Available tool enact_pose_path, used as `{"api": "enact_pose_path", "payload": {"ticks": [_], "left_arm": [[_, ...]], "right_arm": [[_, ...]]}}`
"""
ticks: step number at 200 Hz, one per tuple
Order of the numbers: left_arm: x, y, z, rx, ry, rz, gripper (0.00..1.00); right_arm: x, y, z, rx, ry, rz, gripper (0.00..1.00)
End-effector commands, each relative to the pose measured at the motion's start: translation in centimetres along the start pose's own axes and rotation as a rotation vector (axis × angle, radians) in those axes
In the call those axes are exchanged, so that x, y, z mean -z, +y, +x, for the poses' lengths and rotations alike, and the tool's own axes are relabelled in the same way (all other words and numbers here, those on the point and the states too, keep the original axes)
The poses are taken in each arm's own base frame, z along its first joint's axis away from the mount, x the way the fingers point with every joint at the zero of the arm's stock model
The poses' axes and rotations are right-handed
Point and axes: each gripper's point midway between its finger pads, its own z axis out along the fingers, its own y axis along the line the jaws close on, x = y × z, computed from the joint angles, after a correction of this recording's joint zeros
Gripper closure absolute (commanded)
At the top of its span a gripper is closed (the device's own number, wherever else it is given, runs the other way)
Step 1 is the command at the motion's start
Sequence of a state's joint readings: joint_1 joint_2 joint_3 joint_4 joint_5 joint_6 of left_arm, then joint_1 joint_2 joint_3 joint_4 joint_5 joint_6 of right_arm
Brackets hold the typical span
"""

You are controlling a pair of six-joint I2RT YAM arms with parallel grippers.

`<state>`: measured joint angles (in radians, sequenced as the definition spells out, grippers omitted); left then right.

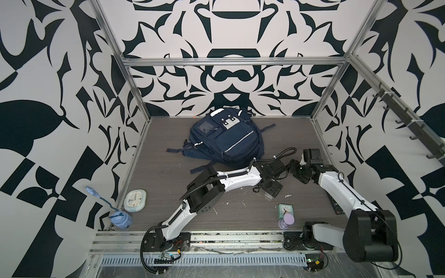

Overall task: Pack books, pencil case, and school supplies into a backpack
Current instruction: Pick up the compass set from the middle-right of the table.

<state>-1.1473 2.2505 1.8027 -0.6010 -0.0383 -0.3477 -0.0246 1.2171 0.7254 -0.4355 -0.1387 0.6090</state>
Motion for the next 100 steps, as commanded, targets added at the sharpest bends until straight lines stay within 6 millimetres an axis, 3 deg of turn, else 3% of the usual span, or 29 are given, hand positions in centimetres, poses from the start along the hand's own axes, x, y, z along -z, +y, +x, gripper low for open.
{"api": "enact_pose_path", "payload": {"ticks": [1,100], "left_arm": [[-0.94,0.49,1.05,-0.021,0.051,-0.042,0.20],[-1.57,0.63,0.96,-0.050,0.063,-0.083,0.27]], "right_arm": [[0.62,0.03,-0.87,-0.012,-0.039,-0.020,0.29],[0.27,-0.42,-0.92,-0.027,-0.035,-0.033,0.30]]}}
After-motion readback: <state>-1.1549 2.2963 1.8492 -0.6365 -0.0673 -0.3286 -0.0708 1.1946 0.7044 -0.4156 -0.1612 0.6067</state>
